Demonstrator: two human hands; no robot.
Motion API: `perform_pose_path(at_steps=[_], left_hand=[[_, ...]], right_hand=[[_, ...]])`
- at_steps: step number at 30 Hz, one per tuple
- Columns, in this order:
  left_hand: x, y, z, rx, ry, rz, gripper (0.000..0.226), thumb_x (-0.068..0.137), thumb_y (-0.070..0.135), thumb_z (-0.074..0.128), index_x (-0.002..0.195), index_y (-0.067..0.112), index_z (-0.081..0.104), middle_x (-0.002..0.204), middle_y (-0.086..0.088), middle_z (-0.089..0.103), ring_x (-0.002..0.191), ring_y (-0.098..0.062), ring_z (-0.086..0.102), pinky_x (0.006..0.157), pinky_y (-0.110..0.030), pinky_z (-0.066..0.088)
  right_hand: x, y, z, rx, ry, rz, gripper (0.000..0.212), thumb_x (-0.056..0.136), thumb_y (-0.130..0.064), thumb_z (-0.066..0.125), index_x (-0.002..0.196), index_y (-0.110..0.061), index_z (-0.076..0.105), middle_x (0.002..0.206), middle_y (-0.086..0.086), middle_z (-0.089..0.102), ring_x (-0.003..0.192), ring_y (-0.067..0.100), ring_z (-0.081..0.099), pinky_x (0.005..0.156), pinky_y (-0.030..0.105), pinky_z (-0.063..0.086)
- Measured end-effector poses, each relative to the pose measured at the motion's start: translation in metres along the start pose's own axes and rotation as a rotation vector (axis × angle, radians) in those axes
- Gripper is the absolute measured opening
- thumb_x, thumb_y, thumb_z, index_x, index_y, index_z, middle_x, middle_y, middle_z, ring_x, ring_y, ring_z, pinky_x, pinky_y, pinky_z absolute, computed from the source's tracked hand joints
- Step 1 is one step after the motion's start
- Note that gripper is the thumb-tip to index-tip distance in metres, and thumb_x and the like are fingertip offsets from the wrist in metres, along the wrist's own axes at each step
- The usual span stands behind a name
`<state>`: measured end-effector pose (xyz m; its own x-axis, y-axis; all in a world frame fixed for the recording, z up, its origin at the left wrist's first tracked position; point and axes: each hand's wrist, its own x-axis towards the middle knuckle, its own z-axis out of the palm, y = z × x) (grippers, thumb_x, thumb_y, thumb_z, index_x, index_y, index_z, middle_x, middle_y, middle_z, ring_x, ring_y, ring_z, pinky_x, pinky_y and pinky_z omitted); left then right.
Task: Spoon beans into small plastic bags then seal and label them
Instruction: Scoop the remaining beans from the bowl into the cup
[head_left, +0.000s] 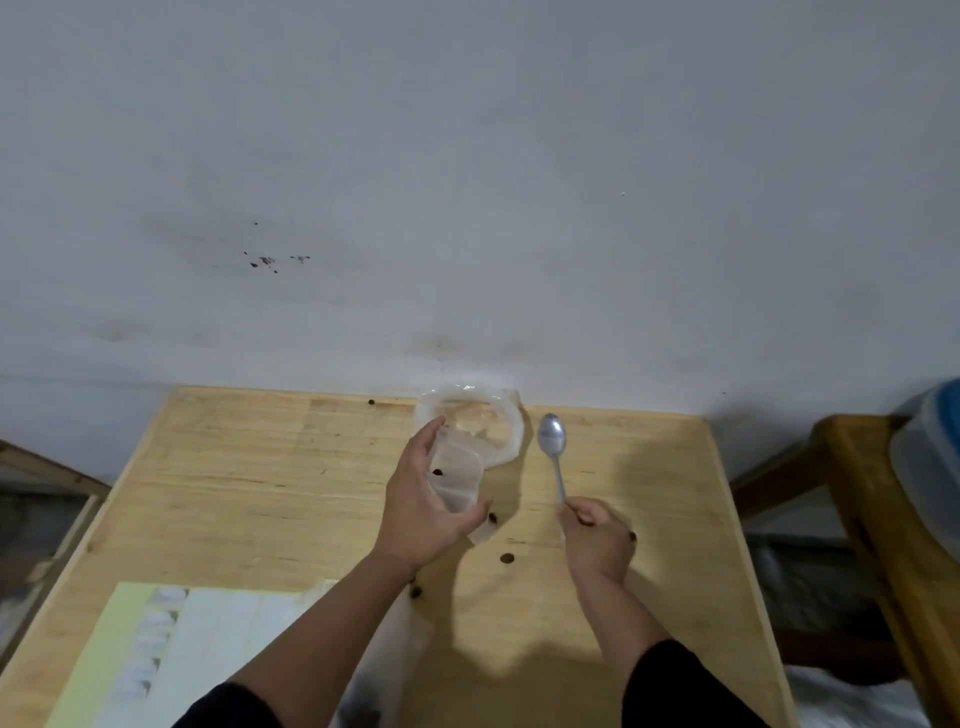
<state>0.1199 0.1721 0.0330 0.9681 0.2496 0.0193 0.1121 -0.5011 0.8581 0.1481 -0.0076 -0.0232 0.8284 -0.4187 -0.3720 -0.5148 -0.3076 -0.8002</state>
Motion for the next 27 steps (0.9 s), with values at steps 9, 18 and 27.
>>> perform_pose_path(at_steps=[9,18,27], left_hand=[[-0.014,0.013,0.001,0.013,0.024,0.023,0.103,0.057,0.031,0.087,0.142,0.023,0.029,0.141,0.012,0.040,0.129,0.005,0.035,0.103,-0.006,0.028],[-0.032,0.022,-0.018,-0.034,-0.029,0.141,0.104,0.055,0.055,0.074,0.142,0.027,0.025,0.142,0.015,0.036,0.130,0.004,0.033,0.106,-0.012,0.029],[-0.046,0.005,-0.096,-0.113,-0.097,0.239,0.095,0.052,0.042,0.085,0.134,0.030,0.038,0.117,0.023,0.044,0.110,0.015,0.040,0.088,0.002,0.029]], right_hand=[[-0.022,-0.024,-0.009,0.033,-0.034,-0.119,0.021,0.088,-0.026,0.061,0.093,-0.010,0.074,0.084,0.005,0.072,0.080,0.020,0.065,0.076,0.032,0.051],[-0.087,-0.102,-0.027,0.119,-0.509,-0.333,0.006,0.082,-0.026,0.069,0.083,-0.030,0.074,0.084,-0.012,0.073,0.082,0.002,0.067,0.074,0.014,0.052],[-0.157,-0.132,-0.012,-0.069,-0.400,-0.454,0.016,0.086,-0.019,0.063,0.087,-0.008,0.075,0.073,-0.013,0.063,0.061,-0.024,0.049,0.059,0.001,0.038]])
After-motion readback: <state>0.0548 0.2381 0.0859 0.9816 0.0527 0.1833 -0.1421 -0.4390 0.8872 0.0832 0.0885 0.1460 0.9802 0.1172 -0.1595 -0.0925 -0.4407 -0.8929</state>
